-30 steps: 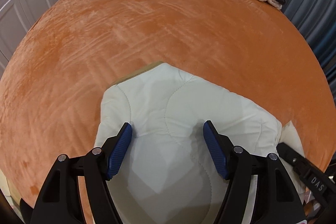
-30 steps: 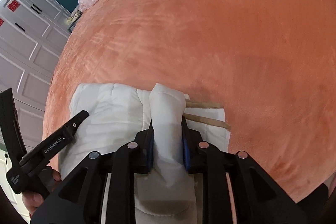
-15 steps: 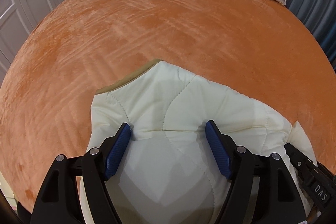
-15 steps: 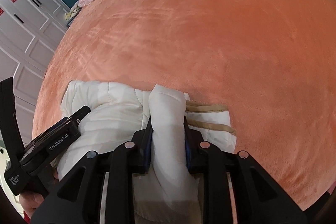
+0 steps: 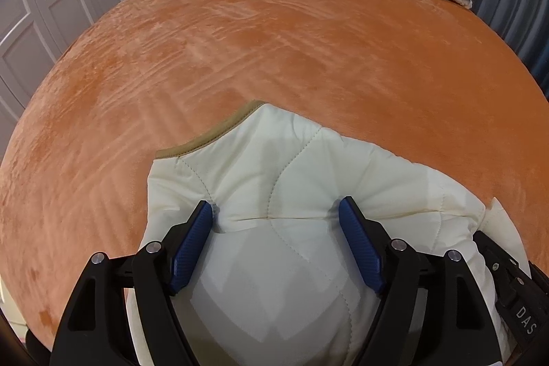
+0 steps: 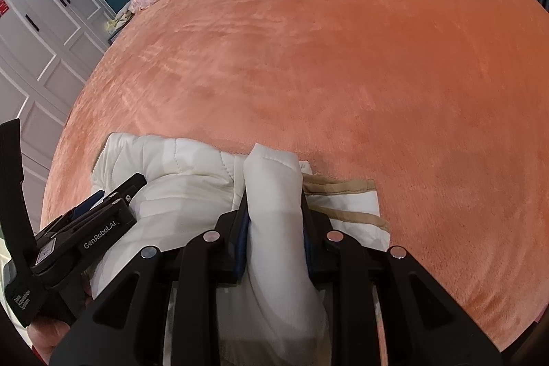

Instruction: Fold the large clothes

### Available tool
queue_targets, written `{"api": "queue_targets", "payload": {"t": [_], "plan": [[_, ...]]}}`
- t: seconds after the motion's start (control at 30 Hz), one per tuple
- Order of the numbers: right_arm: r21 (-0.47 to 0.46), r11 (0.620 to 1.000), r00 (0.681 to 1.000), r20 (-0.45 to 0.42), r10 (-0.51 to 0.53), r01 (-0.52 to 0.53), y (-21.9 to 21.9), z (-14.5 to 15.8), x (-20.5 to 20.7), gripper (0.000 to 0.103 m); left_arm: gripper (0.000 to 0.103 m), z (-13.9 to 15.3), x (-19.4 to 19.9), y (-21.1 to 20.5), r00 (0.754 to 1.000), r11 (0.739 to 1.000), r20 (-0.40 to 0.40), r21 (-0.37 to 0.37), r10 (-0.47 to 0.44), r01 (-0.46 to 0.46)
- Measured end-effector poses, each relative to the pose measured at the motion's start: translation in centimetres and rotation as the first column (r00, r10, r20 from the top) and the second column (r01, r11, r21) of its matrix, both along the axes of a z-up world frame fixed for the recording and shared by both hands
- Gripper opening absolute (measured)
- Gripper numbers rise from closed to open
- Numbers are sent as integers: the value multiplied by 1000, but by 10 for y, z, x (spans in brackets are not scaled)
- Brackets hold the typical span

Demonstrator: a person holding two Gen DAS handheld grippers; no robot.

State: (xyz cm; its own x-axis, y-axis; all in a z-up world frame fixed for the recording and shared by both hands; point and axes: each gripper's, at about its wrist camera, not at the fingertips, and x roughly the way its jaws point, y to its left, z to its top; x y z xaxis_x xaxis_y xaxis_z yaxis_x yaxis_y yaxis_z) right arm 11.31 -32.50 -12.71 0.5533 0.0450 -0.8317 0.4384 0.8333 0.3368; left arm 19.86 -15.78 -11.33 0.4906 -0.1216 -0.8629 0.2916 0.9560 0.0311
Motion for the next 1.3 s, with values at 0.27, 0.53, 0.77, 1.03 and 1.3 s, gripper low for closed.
{"api": "queue_targets", "payload": {"t": [0.27,0.53,0.77,1.03,1.3], "plan": [[17,1000,1000,22,3,-3,-4,3,-3,23,76,4,0,4,1000,1000,1,-20,5,-5],[117,992,997,72,31,-40,-8,67,-65,43,76,53,-28,46,996,982,-87,-188,-16,-1],[191,973,991,9,132,-131,21,56,-118,57,76,70,-91,83,989,964,-141,-264,-45,6],[214,959,982,83,172,-186,36,72,-134,17,71,63,-128,102,982,975,-188,-220,-17,-25],[30,981,978,-85,192,-190,58,62,-140,16,57,57,-149,96,982,994,-181,-104,-57,38]]}}
